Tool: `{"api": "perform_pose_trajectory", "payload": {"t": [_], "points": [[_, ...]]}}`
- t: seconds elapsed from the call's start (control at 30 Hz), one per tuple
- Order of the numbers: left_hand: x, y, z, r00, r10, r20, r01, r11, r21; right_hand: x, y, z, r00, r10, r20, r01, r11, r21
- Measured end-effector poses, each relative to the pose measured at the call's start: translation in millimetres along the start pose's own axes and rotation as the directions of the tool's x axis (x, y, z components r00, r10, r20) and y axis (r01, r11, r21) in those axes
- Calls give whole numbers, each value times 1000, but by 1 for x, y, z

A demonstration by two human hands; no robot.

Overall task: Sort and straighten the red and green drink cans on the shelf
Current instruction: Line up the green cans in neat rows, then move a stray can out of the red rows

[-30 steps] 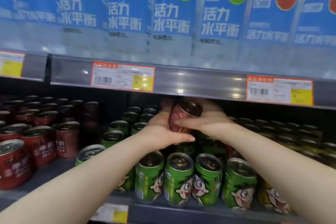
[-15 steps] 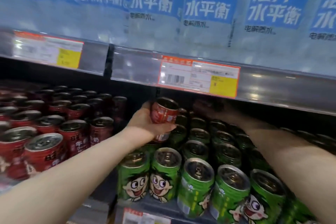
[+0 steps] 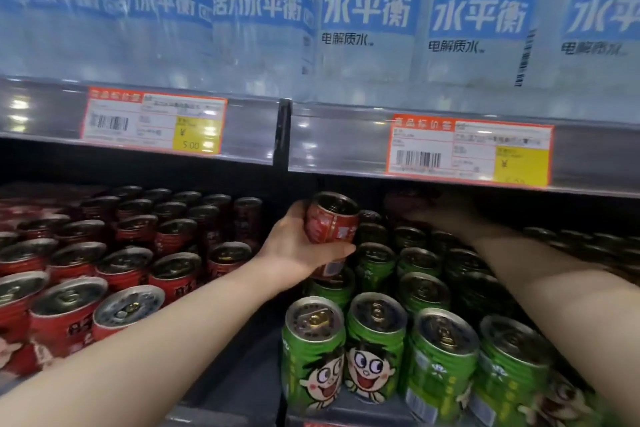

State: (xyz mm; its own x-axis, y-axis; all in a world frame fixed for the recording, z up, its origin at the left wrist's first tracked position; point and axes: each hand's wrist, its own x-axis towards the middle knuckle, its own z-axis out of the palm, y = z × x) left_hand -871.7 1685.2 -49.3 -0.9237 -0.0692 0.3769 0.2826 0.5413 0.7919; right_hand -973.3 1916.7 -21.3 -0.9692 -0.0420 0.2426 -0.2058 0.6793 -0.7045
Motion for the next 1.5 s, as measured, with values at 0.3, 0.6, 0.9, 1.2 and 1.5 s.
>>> {"api": "perform_pose_trajectory", "payload": {"t": [0.3, 0.6, 0.9, 1.2, 1.5], "points": [[-16, 16, -1, 997, -12, -79, -3, 984, -178, -76, -45, -13, 976, -214, -38, 216, 939, 268], [-74, 27, -45, 962, -64, -264, 17, 984, -176, -122, -77, 0, 978, -202, 49, 188, 960, 205], [-149, 10, -122, 889, -153, -431, 128, 988, -88, -157, -110, 57, 924, -355, 141, 304, 907, 290], [-158, -15, -156, 903, -129, -410, 84, 989, -124, -168, -139, 87, 889, -396, 230, 374, 918, 133], [-125, -57, -206, 968, -73, -240, 35, 987, -158, -158, -167, 143, 903, -205, 377, 326, 899, -293]]}}
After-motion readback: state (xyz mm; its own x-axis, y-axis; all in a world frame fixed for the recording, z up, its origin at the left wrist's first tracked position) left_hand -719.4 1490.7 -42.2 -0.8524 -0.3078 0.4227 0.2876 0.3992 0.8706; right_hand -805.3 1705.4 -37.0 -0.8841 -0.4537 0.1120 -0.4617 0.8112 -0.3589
